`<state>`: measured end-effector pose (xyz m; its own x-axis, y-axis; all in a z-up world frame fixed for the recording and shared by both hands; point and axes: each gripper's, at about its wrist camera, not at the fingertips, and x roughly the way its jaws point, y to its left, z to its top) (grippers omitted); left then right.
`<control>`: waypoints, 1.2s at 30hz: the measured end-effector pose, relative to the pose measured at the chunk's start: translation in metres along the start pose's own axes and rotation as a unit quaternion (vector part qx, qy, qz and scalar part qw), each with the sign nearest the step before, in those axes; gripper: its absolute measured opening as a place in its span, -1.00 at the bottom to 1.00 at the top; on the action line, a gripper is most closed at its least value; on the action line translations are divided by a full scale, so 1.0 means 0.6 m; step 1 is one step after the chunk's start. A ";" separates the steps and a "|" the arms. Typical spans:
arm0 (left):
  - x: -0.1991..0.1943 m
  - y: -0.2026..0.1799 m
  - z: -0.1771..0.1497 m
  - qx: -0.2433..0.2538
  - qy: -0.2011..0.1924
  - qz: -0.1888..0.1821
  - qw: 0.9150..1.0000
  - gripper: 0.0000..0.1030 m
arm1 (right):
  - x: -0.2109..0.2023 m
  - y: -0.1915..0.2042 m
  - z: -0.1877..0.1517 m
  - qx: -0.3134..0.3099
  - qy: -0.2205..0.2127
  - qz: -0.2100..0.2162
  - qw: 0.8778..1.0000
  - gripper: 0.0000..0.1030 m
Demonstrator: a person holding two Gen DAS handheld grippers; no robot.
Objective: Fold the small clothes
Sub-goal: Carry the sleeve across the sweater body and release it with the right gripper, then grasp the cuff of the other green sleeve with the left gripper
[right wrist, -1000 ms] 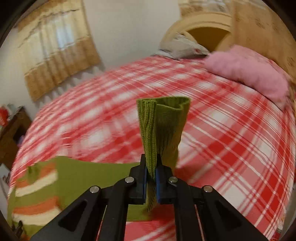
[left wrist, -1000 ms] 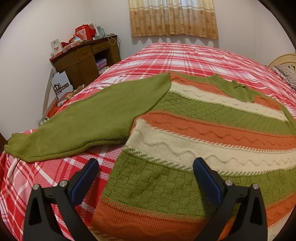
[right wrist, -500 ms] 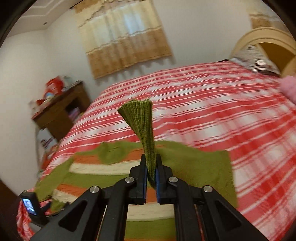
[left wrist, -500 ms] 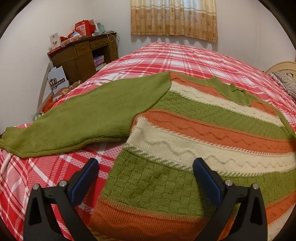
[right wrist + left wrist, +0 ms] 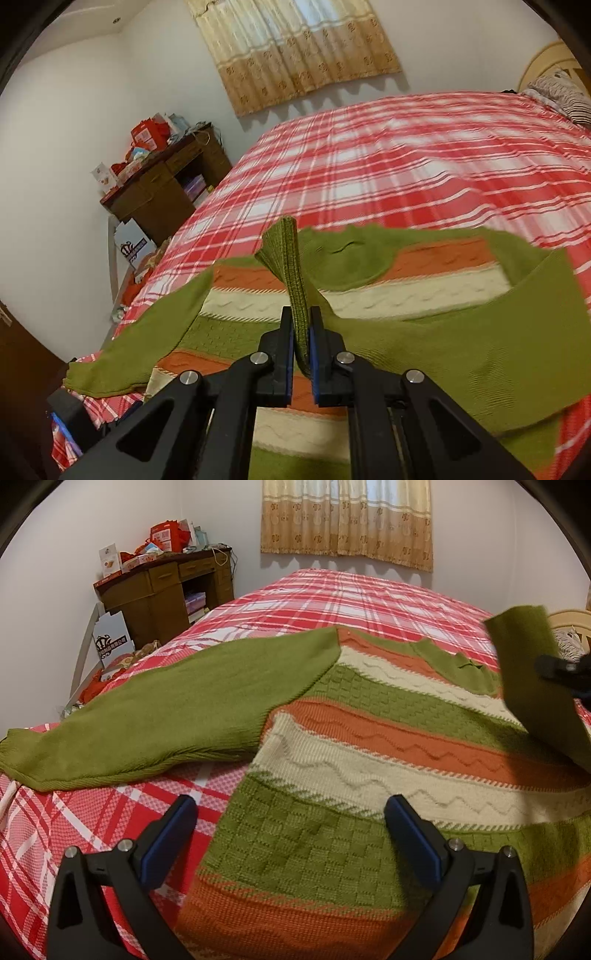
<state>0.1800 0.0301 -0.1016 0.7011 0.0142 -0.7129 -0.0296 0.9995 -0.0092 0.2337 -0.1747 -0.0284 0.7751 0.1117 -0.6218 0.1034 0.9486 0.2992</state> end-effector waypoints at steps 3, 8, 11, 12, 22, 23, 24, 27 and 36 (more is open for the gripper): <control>0.000 0.000 0.000 0.000 0.000 0.000 1.000 1.00 | 0.030 0.019 -0.010 0.003 0.009 0.005 1.000 -0.87; -0.001 0.000 0.000 0.000 -0.001 -0.001 1.000 1.00 | 0.064 0.045 -0.020 -0.001 0.026 0.031 0.999 -0.87; -0.001 0.000 0.000 -0.001 -0.003 -0.002 1.000 1.00 | 0.089 0.070 -0.022 -0.008 0.038 0.061 0.997 -0.87; -0.002 0.000 -0.001 -0.001 -0.003 -0.003 1.000 1.00 | 0.096 0.076 -0.023 -0.011 0.041 0.065 0.997 -0.87; -0.005 0.003 -0.004 -0.003 -0.008 -0.006 1.000 1.00 | 0.161 0.070 -0.049 0.000 0.110 0.109 0.988 -0.83; -0.005 0.003 -0.003 -0.003 -0.008 -0.006 1.000 1.00 | 0.159 0.068 -0.046 0.005 0.120 0.111 0.986 -0.82; -0.005 0.003 -0.003 -0.003 -0.008 -0.006 1.000 1.00 | 0.152 0.066 -0.044 0.005 0.129 0.113 0.985 -0.80; -0.005 0.003 -0.004 -0.003 -0.008 -0.007 1.000 1.00 | 0.100 0.055 -0.034 0.004 0.099 0.117 0.988 -0.80; -0.005 0.003 -0.004 -0.002 -0.005 -0.004 1.000 1.00 | -0.062 -0.069 -0.023 0.000 -0.017 -0.028 0.999 -0.61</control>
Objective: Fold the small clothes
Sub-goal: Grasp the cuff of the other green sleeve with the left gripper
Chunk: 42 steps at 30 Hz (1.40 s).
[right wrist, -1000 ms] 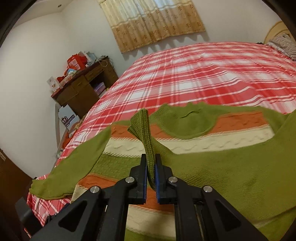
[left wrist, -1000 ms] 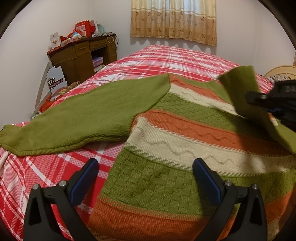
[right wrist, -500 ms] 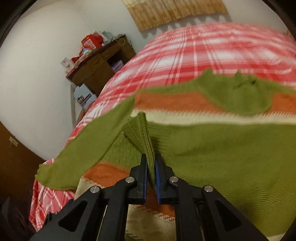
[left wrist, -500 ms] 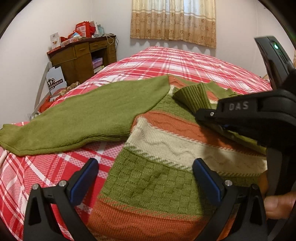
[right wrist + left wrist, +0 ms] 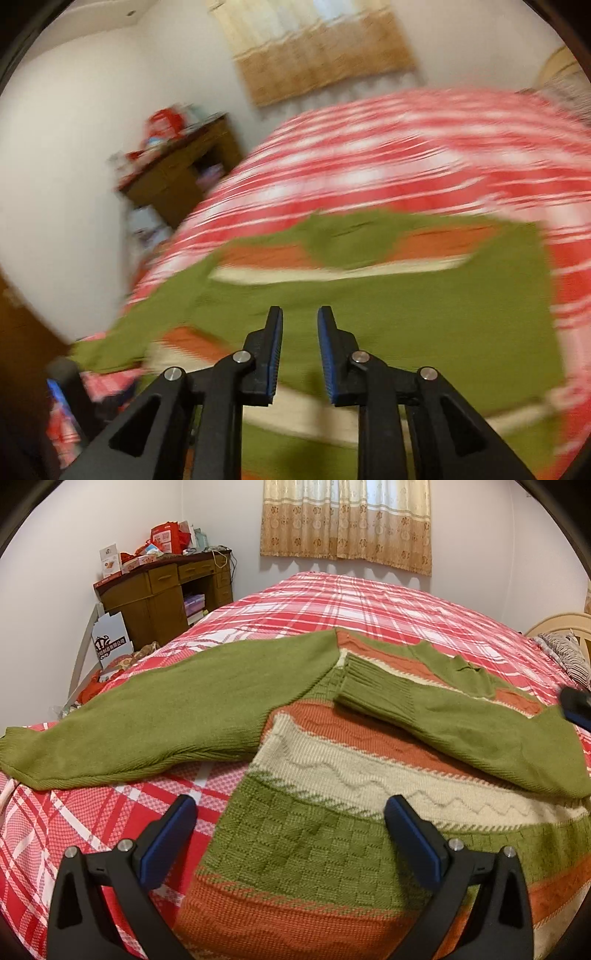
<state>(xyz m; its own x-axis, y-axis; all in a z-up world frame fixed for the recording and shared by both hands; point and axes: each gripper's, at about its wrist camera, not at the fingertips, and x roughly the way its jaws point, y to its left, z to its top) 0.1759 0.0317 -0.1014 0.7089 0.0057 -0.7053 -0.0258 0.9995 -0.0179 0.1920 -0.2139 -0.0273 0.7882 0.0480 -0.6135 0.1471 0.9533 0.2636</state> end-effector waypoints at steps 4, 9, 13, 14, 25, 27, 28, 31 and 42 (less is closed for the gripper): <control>0.001 -0.002 0.003 0.002 0.006 0.004 1.000 1.00 | -0.031 -0.095 -0.006 0.028 -0.002 -0.068 0.997 -0.61; -0.002 -0.009 0.019 0.011 0.025 0.012 1.000 1.00 | -0.021 -0.199 -0.054 0.073 0.040 -0.089 0.993 -0.61; -0.030 -0.033 0.046 0.018 0.001 -0.009 1.000 1.00 | -0.048 -0.199 -0.051 0.082 0.019 -0.079 0.993 -0.61; -0.033 -0.048 0.058 0.029 -0.008 -0.006 1.000 1.00 | -0.054 -0.193 -0.043 0.081 0.006 -0.080 0.993 -0.61; 0.070 -0.092 0.091 0.049 0.029 0.070 0.996 1.00 | 0.019 -0.156 -0.044 0.016 0.020 -0.113 0.993 -0.48; 0.074 -0.086 0.090 0.046 0.035 0.065 0.996 1.00 | 0.016 -0.149 -0.046 0.004 0.019 -0.111 0.994 -0.13; 0.072 -0.088 0.091 0.044 0.034 0.064 0.996 1.00 | 0.019 -0.143 -0.046 -0.007 0.022 -0.115 0.993 -0.11; 0.063 -0.082 0.090 0.045 0.031 0.057 0.997 1.00 | 0.022 -0.125 -0.050 -0.033 0.023 -0.136 0.990 -0.02; -0.054 0.164 0.060 -0.126 -0.024 0.137 0.982 1.00 | 0.028 -0.130 -0.053 -0.035 0.023 -0.133 0.990 0.04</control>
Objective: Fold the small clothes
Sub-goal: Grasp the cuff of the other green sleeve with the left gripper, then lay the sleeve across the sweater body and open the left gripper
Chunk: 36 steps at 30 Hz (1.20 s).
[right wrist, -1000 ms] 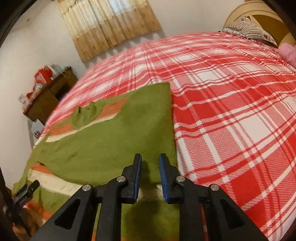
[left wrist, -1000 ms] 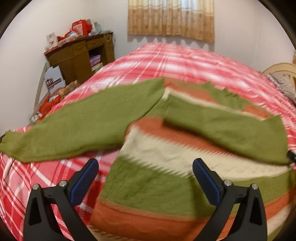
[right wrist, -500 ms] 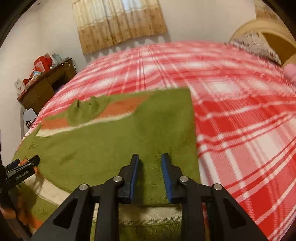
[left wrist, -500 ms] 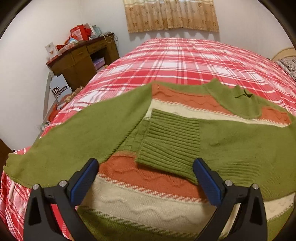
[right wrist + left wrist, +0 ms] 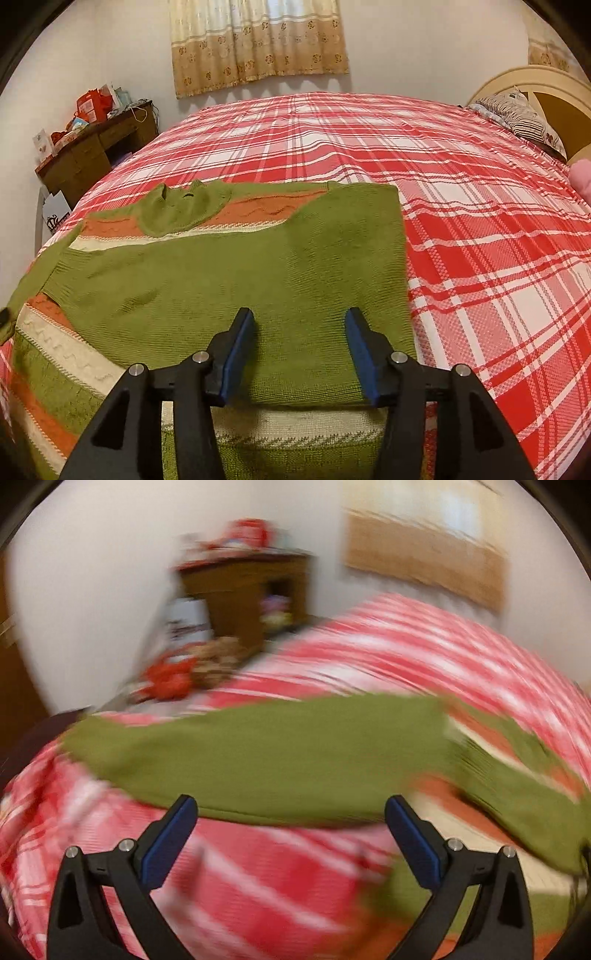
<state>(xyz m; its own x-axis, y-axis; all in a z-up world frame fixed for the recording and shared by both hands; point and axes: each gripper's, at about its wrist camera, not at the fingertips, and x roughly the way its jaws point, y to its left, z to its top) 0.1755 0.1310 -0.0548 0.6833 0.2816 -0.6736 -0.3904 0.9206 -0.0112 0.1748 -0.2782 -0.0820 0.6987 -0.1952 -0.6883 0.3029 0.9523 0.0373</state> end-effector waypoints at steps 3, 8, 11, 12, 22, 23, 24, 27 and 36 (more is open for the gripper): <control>0.005 0.109 0.031 -0.073 -0.022 0.070 0.995 1.00 | 0.000 0.003 -0.001 -0.004 0.001 -0.003 1.000 0.05; 0.071 0.237 0.070 -0.162 0.025 0.139 0.977 0.87 | 0.000 0.004 -0.002 -0.004 0.001 -0.002 1.000 0.07; 0.114 0.289 0.080 -0.199 0.058 0.149 0.967 0.60 | 0.000 0.004 -0.001 -0.004 0.001 0.000 1.000 0.08; 0.133 0.304 0.081 -0.213 0.077 0.145 0.963 0.54 | 0.000 0.004 -0.001 -0.004 0.002 -0.001 1.000 0.08; 0.160 0.289 0.076 -0.188 0.073 0.153 0.967 -0.24 | 0.001 0.006 -0.001 -0.006 0.002 -0.002 1.000 0.12; 0.160 0.279 0.078 -0.179 0.067 0.139 0.972 -0.51 | 0.001 0.007 -0.002 -0.007 0.002 -0.002 1.000 0.12; 0.162 0.280 0.083 -0.173 0.065 0.136 0.973 -0.60 | 0.001 0.007 -0.002 -0.007 0.002 -0.002 1.000 0.12; 0.166 0.267 0.088 -0.151 0.061 0.142 0.976 -0.81 | 0.001 0.007 -0.002 -0.006 0.002 -0.002 1.000 0.13; 0.072 0.212 0.116 -0.097 -0.049 0.126 0.986 -0.83 | 0.001 0.007 -0.002 -0.006 0.002 -0.001 1.000 0.13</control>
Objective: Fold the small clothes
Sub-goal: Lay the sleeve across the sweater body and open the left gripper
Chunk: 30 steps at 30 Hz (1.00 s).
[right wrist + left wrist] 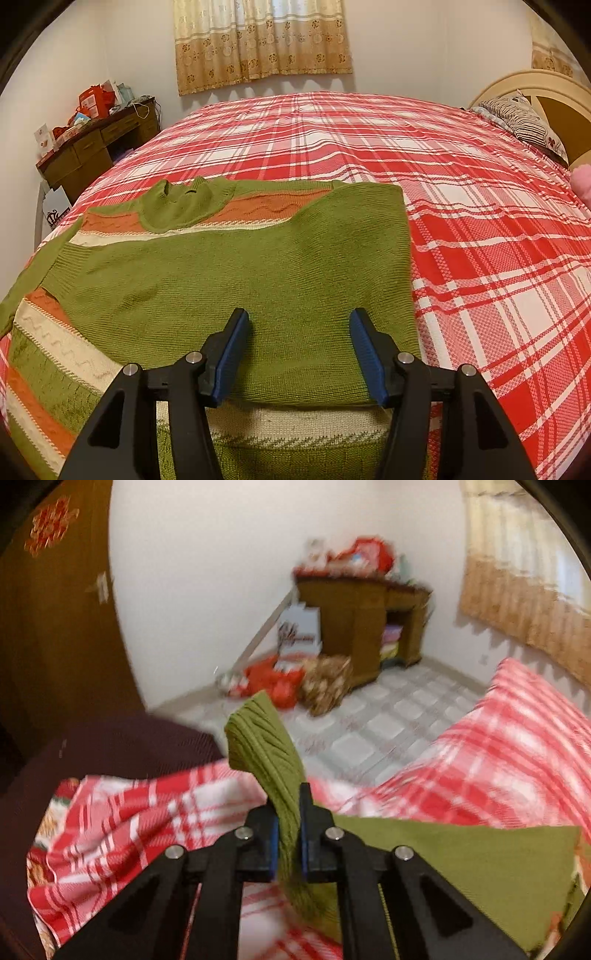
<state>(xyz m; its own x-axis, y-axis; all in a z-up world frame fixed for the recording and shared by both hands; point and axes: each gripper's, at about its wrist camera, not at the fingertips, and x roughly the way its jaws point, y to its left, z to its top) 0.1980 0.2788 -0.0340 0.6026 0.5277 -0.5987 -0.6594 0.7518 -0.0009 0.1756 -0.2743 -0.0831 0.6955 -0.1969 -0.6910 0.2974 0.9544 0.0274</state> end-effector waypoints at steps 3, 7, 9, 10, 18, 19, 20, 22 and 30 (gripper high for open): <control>-0.058 -0.033 0.008 0.024 -0.039 -0.039 0.998 -0.83 | 0.000 0.000 0.000 0.000 0.000 0.000 1.000 0.13; -0.127 -0.099 -0.002 0.075 -0.078 -0.096 0.990 -0.83 | 0.000 -0.001 0.000 0.000 0.000 0.000 1.000 0.13; -0.154 -0.134 -0.016 0.096 -0.078 -0.131 0.984 -0.83 | 0.000 0.001 0.001 0.001 0.000 0.001 1.000 0.13; -0.164 -0.149 -0.022 0.107 -0.077 -0.145 0.981 -0.83 | 0.000 0.002 0.001 0.001 0.000 0.002 1.000 0.13; -0.231 -0.276 -0.112 0.192 -0.053 -0.217 0.956 -0.83 | 0.000 0.003 0.003 0.005 -0.003 0.005 1.000 0.13; -0.238 -0.289 -0.122 0.201 -0.049 -0.223 0.953 -0.83 | -0.001 0.002 0.002 0.005 -0.003 0.006 1.000 0.13; -0.240 -0.306 -0.131 0.208 -0.045 -0.227 0.950 -0.83 | 0.000 0.003 0.003 0.006 -0.004 0.007 1.000 0.13; -0.252 -0.330 -0.156 0.225 -0.039 -0.235 0.945 -0.83 | -0.001 -0.002 0.002 0.008 -0.005 0.011 1.000 0.13; -0.272 -0.393 -0.254 0.300 -0.004 -0.256 0.919 -0.83 | -0.001 -0.006 0.002 0.012 -0.006 0.015 1.000 0.14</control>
<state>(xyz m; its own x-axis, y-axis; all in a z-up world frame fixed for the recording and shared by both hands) 0.1865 -0.0451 -0.0582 0.7694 0.0461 -0.6371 0.0761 0.9837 0.1630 0.1748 -0.2780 -0.0821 0.7124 -0.1707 -0.6807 0.2911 0.9544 0.0654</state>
